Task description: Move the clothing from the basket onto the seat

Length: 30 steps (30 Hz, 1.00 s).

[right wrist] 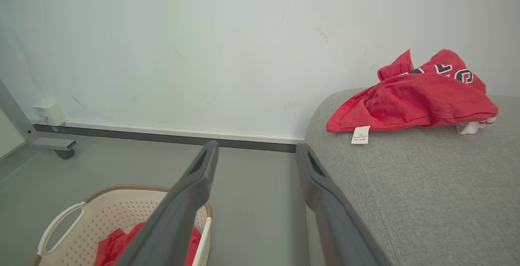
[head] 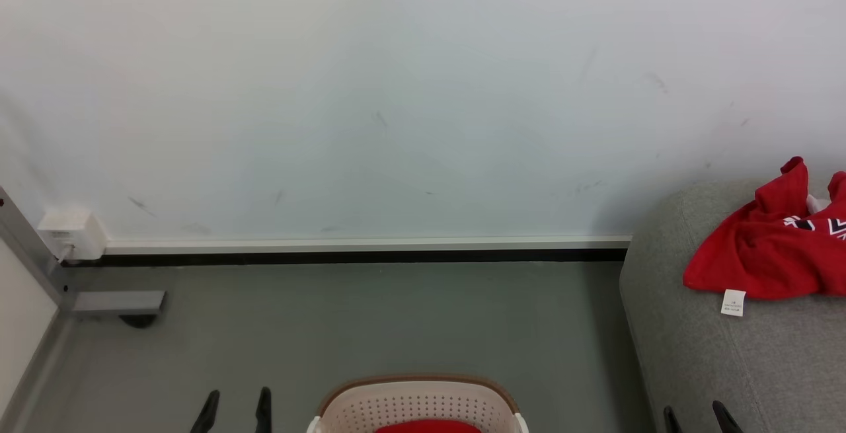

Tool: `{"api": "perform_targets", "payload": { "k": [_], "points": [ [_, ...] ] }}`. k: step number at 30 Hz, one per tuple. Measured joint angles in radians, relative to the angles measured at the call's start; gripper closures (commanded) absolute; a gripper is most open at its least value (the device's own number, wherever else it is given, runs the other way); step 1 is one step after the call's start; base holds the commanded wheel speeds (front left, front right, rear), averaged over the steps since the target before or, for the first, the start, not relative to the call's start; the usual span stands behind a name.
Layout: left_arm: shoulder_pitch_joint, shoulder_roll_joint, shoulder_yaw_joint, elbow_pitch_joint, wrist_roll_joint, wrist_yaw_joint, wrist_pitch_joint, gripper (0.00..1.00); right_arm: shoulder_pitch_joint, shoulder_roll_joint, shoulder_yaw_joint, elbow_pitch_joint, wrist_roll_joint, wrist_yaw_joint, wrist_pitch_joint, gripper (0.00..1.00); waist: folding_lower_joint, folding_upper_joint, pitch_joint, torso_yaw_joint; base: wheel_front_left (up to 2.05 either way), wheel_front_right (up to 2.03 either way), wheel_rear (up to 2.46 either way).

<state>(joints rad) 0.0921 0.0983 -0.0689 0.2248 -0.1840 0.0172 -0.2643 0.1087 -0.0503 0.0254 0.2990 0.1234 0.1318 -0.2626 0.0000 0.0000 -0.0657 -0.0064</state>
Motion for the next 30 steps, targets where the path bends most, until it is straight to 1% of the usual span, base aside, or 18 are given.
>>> {"api": "perform_targets", "payload": {
  "k": [3,10,20,26,30],
  "points": [
    [0.0,-0.009,0.017,0.003,0.012,-0.017,0.0,0.0,-0.002,0.0,-0.001,0.0,0.0,0.0,0.0,0.0,0.0,0.0,0.001,-0.002,0.0,0.0,0.0],
    [0.0,-0.023,0.049,0.016,0.038,-0.039,0.0,0.0,-0.002,0.0,-0.003,-0.001,0.0,0.0,0.0,0.0,0.0,0.0,0.001,-0.009,0.0,0.0,0.0],
    [-0.002,-0.04,0.067,0.016,0.055,-0.053,0.0,0.0,-0.005,0.0,-0.005,-0.003,0.0,0.0,0.0,0.0,0.0,0.0,0.003,-0.013,0.0,0.0,0.0],
    [-0.012,-0.044,0.071,0.003,0.069,-0.065,0.0,0.0,-0.023,0.0,-0.005,-0.017,0.0,0.0,0.0,0.0,0.0001,0.0,0.018,-0.03,0.0,0.0,0.0],
    [-0.031,-0.044,0.052,0.012,0.079,-0.079,0.0,0.0,-0.031,0.0,-0.008,-0.032,0.0,0.0,0.0,0.0,0.0,0.0,0.035,-0.049,0.0,0.0,0.0]
  ]
}}
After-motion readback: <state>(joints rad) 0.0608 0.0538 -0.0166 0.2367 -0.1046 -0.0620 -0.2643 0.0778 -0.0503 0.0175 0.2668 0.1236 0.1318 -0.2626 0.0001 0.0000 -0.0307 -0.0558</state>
